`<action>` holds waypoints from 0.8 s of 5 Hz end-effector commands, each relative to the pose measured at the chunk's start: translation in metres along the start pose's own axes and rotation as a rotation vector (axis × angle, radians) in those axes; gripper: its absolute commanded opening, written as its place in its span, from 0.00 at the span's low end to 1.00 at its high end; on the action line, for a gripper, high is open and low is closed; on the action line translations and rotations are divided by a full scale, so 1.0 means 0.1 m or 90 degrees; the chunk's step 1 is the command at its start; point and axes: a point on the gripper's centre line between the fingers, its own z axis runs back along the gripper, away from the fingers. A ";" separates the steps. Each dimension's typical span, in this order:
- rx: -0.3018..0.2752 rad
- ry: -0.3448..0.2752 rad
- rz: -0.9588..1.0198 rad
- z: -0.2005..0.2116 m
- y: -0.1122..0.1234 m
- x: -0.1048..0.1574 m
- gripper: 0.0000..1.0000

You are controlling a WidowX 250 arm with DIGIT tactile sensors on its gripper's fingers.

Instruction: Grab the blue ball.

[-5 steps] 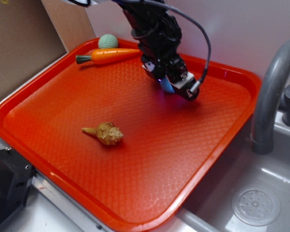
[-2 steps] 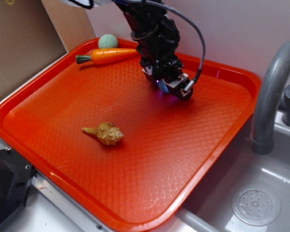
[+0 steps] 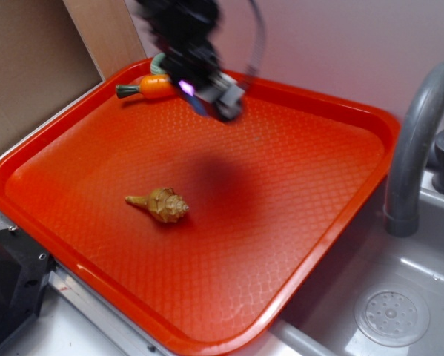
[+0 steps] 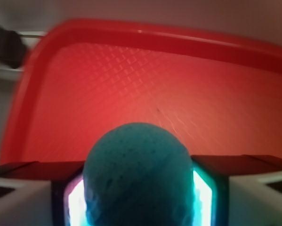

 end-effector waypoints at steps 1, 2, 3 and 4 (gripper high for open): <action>0.048 0.042 0.152 0.57 0.43 -0.17 0.00; 0.078 0.114 0.211 0.60 0.56 -0.18 0.00; 0.073 0.104 0.226 0.73 0.61 -0.33 0.00; 0.073 0.120 0.220 0.69 0.59 -0.29 0.00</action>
